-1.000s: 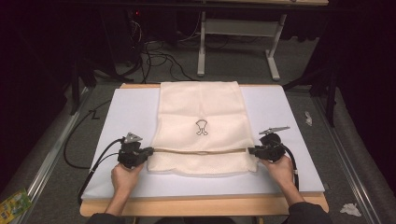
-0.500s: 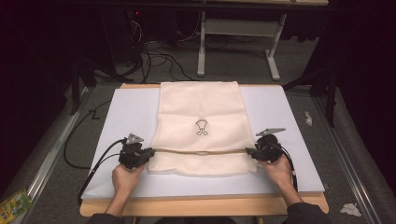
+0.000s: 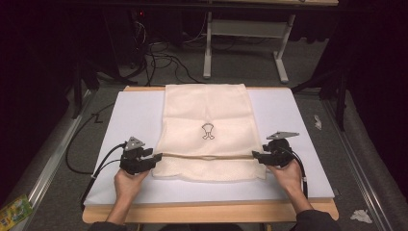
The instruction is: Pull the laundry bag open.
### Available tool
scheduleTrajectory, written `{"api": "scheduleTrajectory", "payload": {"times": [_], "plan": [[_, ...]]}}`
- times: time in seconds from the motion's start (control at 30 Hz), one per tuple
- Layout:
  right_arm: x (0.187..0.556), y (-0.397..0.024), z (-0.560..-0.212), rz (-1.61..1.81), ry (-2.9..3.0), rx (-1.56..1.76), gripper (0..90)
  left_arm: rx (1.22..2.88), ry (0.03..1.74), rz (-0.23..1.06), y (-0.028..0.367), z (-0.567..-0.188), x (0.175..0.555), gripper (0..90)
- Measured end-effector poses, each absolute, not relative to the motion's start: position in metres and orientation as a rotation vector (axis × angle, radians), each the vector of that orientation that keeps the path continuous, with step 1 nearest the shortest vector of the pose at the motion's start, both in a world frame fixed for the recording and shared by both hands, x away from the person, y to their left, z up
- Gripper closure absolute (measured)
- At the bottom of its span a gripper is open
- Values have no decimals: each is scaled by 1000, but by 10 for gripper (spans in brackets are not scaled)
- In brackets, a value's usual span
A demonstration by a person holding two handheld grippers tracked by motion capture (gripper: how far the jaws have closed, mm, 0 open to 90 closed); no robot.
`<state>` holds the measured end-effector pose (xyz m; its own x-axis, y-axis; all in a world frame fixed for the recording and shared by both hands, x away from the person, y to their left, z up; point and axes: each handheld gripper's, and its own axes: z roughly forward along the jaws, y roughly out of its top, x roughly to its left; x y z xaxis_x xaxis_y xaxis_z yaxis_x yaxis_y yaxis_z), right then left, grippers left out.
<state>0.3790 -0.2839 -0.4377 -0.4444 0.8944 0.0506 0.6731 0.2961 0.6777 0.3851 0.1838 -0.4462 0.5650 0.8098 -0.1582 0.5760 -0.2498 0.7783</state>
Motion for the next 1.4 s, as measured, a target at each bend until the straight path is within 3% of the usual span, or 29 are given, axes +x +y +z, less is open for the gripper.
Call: {"api": "scheduleTrajectory", "payload": {"times": [0.67,1.4], "plan": [[348,-306,-412,1138,2066,1372,529,1881,1038,479,200,-420,358,502],[327,-347,-435,1215,1928,1486,533,1841,1111,517,221,-432,346,490]]}}
